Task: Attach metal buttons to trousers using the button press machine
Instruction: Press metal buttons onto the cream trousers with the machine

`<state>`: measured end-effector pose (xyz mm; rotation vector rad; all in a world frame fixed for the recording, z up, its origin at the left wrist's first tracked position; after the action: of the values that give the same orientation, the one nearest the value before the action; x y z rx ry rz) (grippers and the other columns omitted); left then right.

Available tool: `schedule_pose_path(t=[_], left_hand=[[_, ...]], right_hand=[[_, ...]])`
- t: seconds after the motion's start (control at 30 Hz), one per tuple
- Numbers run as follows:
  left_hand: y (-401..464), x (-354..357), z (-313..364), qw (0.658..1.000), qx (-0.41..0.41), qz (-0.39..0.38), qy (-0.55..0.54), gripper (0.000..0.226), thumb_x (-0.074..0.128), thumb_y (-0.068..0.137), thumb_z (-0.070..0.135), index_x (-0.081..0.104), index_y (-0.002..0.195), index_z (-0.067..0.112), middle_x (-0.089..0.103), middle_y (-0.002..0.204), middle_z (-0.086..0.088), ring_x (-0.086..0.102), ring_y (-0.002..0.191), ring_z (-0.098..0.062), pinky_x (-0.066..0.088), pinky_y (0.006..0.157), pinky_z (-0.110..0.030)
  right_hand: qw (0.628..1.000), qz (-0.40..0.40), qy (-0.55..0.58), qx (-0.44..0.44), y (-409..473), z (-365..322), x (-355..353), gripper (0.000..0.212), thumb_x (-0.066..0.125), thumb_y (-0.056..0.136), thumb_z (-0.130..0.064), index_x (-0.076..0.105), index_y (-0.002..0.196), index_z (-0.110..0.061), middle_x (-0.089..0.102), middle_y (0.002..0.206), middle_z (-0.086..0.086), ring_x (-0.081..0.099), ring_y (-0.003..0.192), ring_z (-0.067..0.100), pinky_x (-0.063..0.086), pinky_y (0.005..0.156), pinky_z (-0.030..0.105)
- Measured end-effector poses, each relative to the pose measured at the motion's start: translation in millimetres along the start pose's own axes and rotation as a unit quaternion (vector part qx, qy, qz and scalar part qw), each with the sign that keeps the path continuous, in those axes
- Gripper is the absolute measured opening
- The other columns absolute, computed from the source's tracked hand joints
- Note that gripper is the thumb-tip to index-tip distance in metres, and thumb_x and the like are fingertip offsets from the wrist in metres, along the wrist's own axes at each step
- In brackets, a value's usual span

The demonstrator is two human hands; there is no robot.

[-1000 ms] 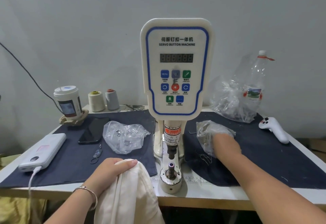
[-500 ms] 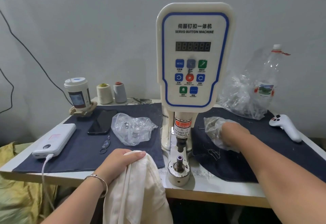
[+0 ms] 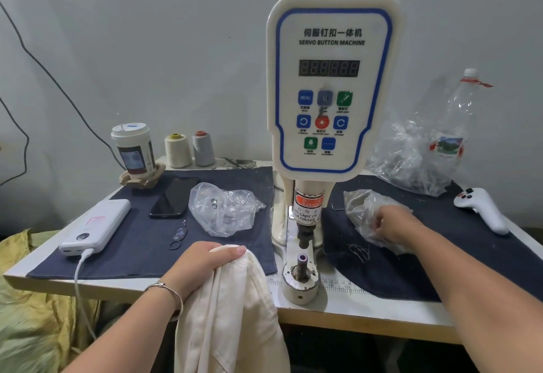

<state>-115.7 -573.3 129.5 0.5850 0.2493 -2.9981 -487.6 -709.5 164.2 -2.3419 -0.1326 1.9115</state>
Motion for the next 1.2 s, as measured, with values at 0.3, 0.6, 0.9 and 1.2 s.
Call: schedule_pose_path(t=[0.3, 0.6, 0.9, 1.2], left_hand=[[-1.3, -0.1, 1.4, 1.0, -0.003, 0.004, -0.001, 0.045, 0.077, 0.068, 0.059, 0.074, 0.069, 0.014, 0.072, 0.069, 0.002, 0.065, 0.062, -0.006, 0.047, 0.066, -0.026], [-13.9, -1.4, 7.2, 1.0, -0.017, 0.009, 0.002, 0.028, 0.073, 0.078, 0.055, 0.073, 0.058, 0.037, 0.072, 0.066, 0.012, 0.066, 0.059, 0.002, 0.044, 0.056, -0.014], [-9.8, -2.1, 6.6, 0.999, -0.017, 0.028, -0.014, 0.03, 0.077, 0.076, 0.054, 0.074, 0.058, 0.031, 0.073, 0.067, 0.009, 0.066, 0.062, -0.002, 0.045, 0.061, -0.018], [-4.8, -0.9, 4.5, 1.0, -0.011, 0.021, 0.0, 0.043, 0.076, 0.078, 0.053, 0.063, 0.046, 0.027, 0.062, 0.054, 0.01, 0.058, 0.049, -0.002, 0.04, 0.049, -0.014]], right_hand=[[0.971, 0.212, 0.087, 0.072, -35.3, 13.1, 12.2, 0.01, 0.066, 0.087, -0.031, 0.075, 0.092, -0.029, 0.071, 0.094, 0.006, 0.064, 0.091, 0.029, 0.039, 0.065, 0.027], [0.966, 0.24, 0.082, 0.055, -36.8, 9.9, 15.0, 0.013, 0.064, 0.09, -0.028, 0.076, 0.09, -0.022, 0.071, 0.087, 0.01, 0.063, 0.084, 0.032, 0.038, 0.062, 0.029], [0.942, 0.298, 0.151, 0.029, -57.8, 10.4, 0.3, 0.016, 0.062, 0.092, -0.024, 0.074, 0.087, -0.014, 0.07, 0.085, 0.014, 0.061, 0.079, 0.036, 0.039, 0.058, 0.033], [0.881, 0.358, 0.307, -0.029, -123.7, -6.7, -19.8, 0.008, 0.072, 0.085, -0.015, 0.077, 0.082, -0.009, 0.071, 0.067, 0.002, 0.065, 0.065, 0.023, 0.047, 0.06, 0.033]])
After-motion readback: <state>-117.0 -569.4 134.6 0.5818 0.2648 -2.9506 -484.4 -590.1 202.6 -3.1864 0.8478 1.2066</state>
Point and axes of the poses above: each hand's wrist, its own y-axis towards the middle knuckle, its own x-axis out of the palm, z = x × y, the point moved 8 cm from there along y, towards the middle knuckle
